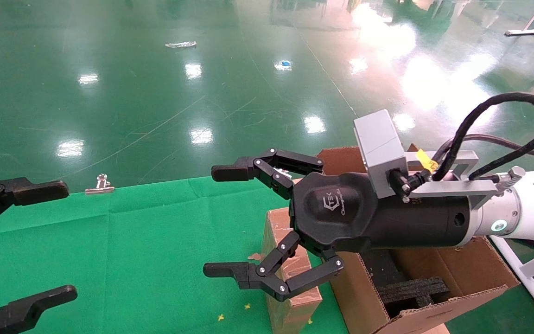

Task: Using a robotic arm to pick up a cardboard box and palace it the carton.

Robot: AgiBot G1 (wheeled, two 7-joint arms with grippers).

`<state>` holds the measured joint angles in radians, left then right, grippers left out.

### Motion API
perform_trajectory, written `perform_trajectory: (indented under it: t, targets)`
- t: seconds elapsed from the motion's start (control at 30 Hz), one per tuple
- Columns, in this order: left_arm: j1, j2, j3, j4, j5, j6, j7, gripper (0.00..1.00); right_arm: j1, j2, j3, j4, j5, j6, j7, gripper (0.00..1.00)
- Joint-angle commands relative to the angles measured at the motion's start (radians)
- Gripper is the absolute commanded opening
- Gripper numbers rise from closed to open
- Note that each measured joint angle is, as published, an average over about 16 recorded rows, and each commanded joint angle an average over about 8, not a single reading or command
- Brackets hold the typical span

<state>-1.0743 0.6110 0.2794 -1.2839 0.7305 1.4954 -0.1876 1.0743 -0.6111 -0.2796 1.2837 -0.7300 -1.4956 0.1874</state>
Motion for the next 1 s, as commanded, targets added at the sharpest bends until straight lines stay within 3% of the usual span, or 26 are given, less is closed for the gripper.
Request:
perform_trajectory:
  t: [0.03, 0.63, 0.83, 1.0]
  targets:
    - [0.000, 0.000, 0.000, 0.000, 0.000, 0.000, 0.000, 1.00, 0.000, 0.000, 0.000, 0.000, 0.000, 0.000, 0.000, 1.00]
    - [0.000, 0.000, 0.000, 0.000, 0.000, 0.000, 0.000, 1.00, 0.007, 0.001, -0.013, 0.009, -0.027, 0.004, 0.011, 1.00]
    - [-0.001, 0.000, 0.001, 0.001, 0.000, 0.000, 0.001, 1.00, 0.068, -0.015, -0.082, 0.050, -0.154, 0.012, 0.076, 1.00]
    - [-0.001, 0.000, 0.001, 0.001, -0.001, 0.000, 0.001, 1.00, 0.200, -0.082, -0.202, 0.068, -0.357, -0.020, 0.179, 1.00]
